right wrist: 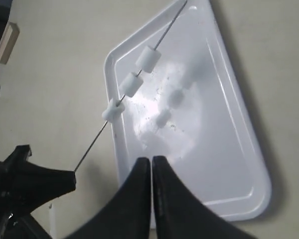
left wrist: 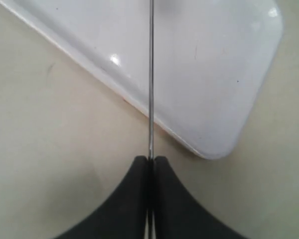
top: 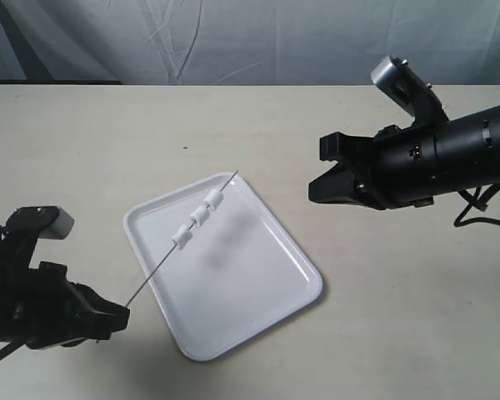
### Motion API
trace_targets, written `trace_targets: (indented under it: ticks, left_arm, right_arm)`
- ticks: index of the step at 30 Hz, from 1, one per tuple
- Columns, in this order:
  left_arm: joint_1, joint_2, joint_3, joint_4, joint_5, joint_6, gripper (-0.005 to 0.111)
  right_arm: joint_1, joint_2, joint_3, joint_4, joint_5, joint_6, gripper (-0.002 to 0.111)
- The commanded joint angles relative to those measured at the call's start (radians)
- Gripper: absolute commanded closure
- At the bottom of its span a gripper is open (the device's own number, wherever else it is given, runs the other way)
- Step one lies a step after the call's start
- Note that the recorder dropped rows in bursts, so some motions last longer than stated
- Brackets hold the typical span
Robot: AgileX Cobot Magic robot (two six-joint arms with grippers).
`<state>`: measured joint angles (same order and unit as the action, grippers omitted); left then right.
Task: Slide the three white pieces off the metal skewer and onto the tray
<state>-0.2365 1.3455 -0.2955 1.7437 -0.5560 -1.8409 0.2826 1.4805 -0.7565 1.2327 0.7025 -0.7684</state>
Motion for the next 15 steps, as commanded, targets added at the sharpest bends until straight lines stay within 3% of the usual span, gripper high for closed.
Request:
trace_targets:
  ticks: [1, 8, 15]
  left_arm:
    - [-0.006, -0.088, 0.051, 0.001, -0.049, -0.078, 0.107]
    - [-0.006, -0.182, 0.102, 0.001, -0.098, -0.162, 0.107]
    - [-0.006, -0.225, 0.118, 0.001, -0.113, -0.190, 0.107]
  right_arm:
    - [0.045, 0.023, 0.008, 0.088, -0.086, -0.038, 0.095]
    - [0.114, 0.102, 0.008, 0.203, -0.144, -0.052, 0.063]
    - [0.127, 0.174, 0.005, 0.459, -0.113, -0.220, 0.063]
